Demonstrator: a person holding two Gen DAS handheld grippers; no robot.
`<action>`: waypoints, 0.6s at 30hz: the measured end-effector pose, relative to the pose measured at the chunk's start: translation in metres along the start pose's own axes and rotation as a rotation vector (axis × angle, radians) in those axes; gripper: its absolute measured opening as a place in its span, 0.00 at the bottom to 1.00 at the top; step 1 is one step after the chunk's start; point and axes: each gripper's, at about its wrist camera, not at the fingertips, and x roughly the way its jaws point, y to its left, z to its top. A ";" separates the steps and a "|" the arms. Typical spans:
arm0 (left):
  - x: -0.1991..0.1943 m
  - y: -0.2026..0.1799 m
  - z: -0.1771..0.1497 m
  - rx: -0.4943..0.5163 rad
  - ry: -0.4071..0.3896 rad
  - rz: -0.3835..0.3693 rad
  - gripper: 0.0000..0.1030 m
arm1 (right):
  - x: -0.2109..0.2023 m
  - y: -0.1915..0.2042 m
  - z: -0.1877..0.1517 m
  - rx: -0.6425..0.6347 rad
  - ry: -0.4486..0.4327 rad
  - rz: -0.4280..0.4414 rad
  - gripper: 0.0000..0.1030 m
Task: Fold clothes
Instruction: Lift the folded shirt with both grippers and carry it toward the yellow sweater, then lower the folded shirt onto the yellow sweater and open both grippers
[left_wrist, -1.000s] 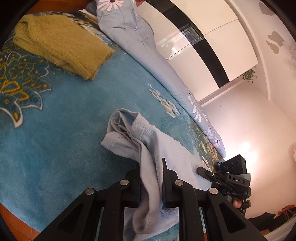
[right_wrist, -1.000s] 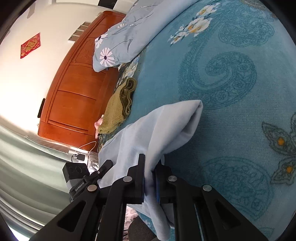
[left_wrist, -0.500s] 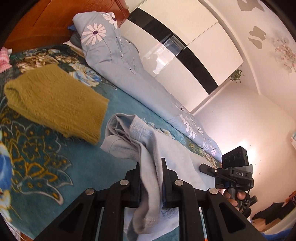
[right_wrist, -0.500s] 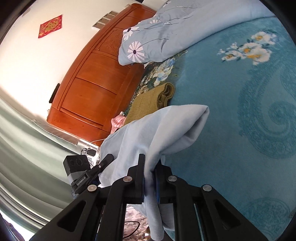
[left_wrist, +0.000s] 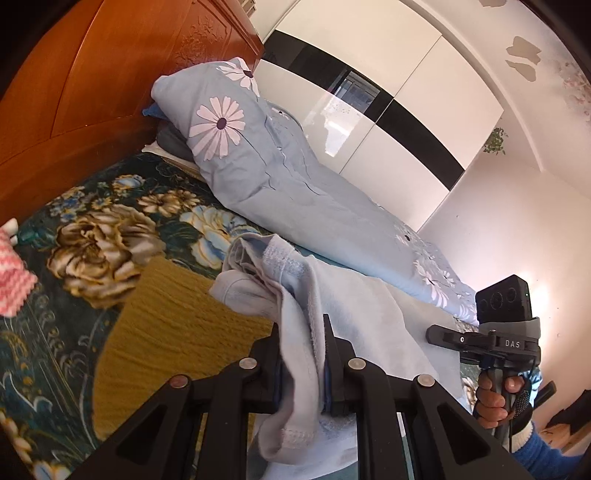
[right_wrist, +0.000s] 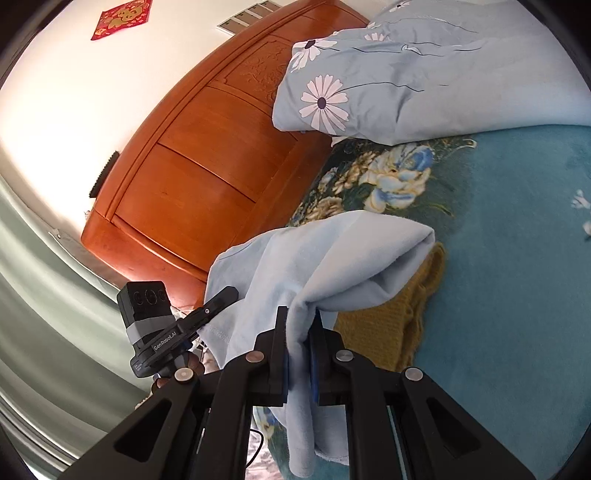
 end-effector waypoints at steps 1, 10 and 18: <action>0.003 0.010 0.006 -0.010 0.002 0.004 0.17 | 0.011 -0.003 0.004 0.005 -0.001 0.009 0.09; 0.044 0.120 -0.017 -0.254 0.117 0.166 0.20 | 0.106 -0.079 -0.011 0.130 0.097 -0.017 0.09; 0.010 0.132 -0.045 -0.361 0.033 0.199 0.26 | 0.096 -0.094 -0.022 0.161 0.097 -0.032 0.10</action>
